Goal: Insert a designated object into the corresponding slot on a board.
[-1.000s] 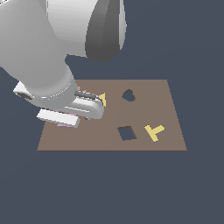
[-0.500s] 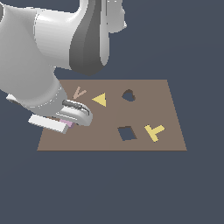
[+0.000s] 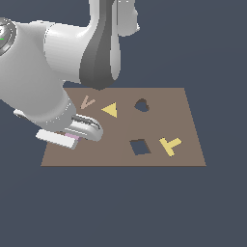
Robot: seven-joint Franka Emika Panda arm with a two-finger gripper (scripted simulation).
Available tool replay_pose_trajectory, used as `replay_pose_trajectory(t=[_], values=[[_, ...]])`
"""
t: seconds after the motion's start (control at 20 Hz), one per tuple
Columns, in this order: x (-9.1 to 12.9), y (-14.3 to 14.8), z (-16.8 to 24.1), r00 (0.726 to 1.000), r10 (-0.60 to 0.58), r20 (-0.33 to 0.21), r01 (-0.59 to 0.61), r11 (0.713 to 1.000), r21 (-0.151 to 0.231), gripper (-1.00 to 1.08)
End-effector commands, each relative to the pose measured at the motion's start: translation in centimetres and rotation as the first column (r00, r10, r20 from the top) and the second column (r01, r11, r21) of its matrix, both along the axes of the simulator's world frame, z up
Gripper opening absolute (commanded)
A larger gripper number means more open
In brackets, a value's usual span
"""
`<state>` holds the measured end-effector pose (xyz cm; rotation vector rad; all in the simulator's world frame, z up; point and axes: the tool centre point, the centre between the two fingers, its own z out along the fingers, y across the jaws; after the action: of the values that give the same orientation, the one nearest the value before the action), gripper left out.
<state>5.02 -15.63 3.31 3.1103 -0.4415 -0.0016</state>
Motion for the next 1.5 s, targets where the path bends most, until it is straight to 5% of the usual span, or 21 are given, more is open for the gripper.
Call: replay_pose_trajectory(t=[0.0,0.05,0.95,1.45], values=[[0.0,0.0,-0.3,1.0,0.0,0.001,0.0,1.0,0.0,1.0],[0.0,0.0,-0.3,1.0,0.0,0.001,0.0,1.0,0.0,-1.0],[0.0,0.1,0.0,1.0,-0.006,0.0,0.006,1.0,0.0,-1.0],[-0.7,1.8,0.1,0.995,-0.101,0.0,0.101,0.995,0.0,-1.0]])
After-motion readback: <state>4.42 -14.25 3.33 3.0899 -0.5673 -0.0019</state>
